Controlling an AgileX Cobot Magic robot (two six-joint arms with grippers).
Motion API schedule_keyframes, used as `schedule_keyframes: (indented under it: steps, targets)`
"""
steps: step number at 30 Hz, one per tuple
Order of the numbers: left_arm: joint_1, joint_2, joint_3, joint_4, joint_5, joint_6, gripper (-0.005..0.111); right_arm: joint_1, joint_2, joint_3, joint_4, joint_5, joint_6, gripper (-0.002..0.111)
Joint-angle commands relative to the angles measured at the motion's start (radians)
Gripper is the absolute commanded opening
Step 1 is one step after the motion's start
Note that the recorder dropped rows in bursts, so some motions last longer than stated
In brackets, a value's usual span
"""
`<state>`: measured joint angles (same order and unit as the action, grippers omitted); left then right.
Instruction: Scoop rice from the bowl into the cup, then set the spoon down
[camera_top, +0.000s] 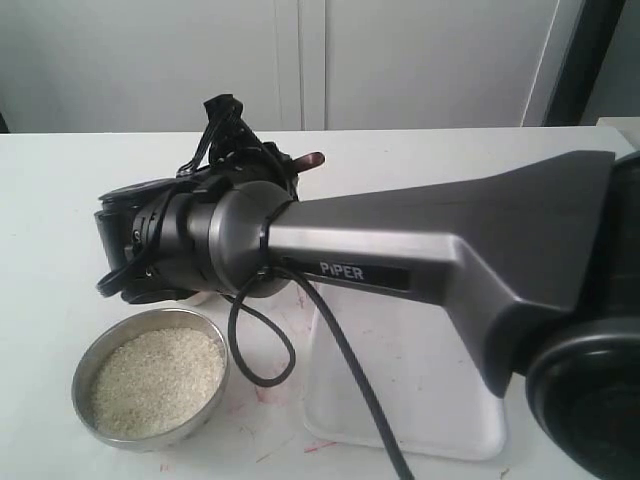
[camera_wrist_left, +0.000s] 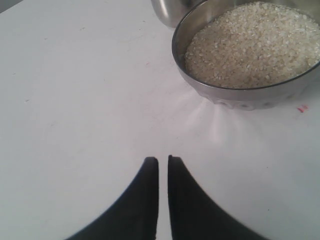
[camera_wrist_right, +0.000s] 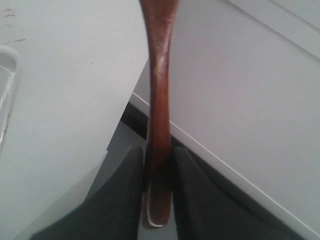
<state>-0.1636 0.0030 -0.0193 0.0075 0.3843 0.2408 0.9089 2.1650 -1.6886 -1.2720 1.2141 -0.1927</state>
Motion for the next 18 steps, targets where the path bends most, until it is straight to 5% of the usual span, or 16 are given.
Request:
schedule_keyframes:
  steps: [1, 7, 10, 18]
  targets:
    - [0.000, -0.003, 0.009, 0.001, 0.035, -0.006, 0.014, -0.003, -0.008, 0.004, 0.071, 0.007, -0.060, 0.000]
    - [0.000, -0.003, 0.009, 0.001, 0.035, -0.006, 0.014, -0.003, -0.008, 0.004, -0.025, 0.007, 0.042, 0.000]
    - [0.000, -0.003, 0.009, 0.001, 0.035, -0.006, 0.014, -0.003, -0.010, 0.004, 0.071, 0.007, -0.071, 0.000]
    - [0.000, -0.003, 0.009, 0.001, 0.035, -0.006, 0.014, -0.003, -0.008, 0.004, 0.016, 0.007, 0.111, 0.000]
